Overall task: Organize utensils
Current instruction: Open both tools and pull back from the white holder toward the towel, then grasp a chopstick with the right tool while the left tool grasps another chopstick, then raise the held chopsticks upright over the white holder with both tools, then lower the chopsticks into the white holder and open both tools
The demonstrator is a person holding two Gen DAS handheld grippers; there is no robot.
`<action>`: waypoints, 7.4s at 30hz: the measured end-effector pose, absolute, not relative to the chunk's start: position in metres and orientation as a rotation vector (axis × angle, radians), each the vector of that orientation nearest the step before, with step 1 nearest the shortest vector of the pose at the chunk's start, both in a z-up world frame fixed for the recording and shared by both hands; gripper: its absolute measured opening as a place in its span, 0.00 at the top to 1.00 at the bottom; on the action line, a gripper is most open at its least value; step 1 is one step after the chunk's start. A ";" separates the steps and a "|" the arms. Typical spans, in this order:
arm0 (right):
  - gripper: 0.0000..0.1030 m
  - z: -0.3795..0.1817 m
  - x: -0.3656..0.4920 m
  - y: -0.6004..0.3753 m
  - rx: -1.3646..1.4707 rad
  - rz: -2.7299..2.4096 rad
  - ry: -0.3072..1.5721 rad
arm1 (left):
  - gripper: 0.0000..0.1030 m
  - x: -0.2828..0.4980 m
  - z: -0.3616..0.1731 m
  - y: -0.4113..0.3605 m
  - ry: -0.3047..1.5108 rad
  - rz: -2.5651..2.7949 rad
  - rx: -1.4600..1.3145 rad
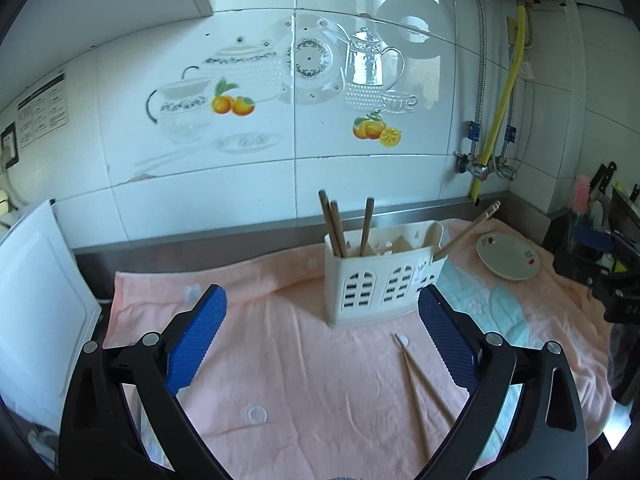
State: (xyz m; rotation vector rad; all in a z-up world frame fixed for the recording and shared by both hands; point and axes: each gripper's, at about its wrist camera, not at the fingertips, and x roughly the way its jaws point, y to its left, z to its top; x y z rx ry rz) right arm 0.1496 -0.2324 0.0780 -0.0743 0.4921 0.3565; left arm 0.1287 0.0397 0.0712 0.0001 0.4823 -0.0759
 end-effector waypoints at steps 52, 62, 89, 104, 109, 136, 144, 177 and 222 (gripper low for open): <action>0.74 -0.118 0.105 -0.178 -0.065 0.417 0.799 | 0.05 0.049 -0.080 0.074 0.715 0.055 -0.100; 0.84 -0.124 0.117 -0.174 -0.066 0.404 0.828 | 0.05 0.047 -0.086 0.063 0.727 0.012 -0.103; 0.94 -0.061 0.091 -0.221 -0.006 0.343 0.633 | 0.39 0.060 -0.113 -0.032 0.810 -0.273 -0.074; 0.94 -0.030 0.078 -0.239 0.005 0.346 0.547 | 0.84 0.087 -0.135 -0.055 0.890 -0.305 -0.119; 0.94 -0.030 0.077 -0.239 0.004 0.344 0.546 | 0.93 0.089 -0.132 -0.056 0.887 -0.272 -0.078; 0.94 0.017 0.116 -0.223 -0.134 0.423 0.592 | 0.95 0.100 -0.001 -0.028 0.613 -0.314 0.019; 0.94 0.070 0.146 -0.224 -0.094 0.467 0.590 | 0.95 0.126 0.031 -0.031 0.591 -0.349 0.031; 0.94 0.199 0.286 -0.201 -0.055 0.396 0.442 | 0.95 0.278 0.157 0.003 0.399 -0.187 -0.033; 0.82 0.114 0.303 -0.198 -0.077 0.384 0.604 | 0.85 0.277 0.099 0.021 0.547 -0.180 -0.051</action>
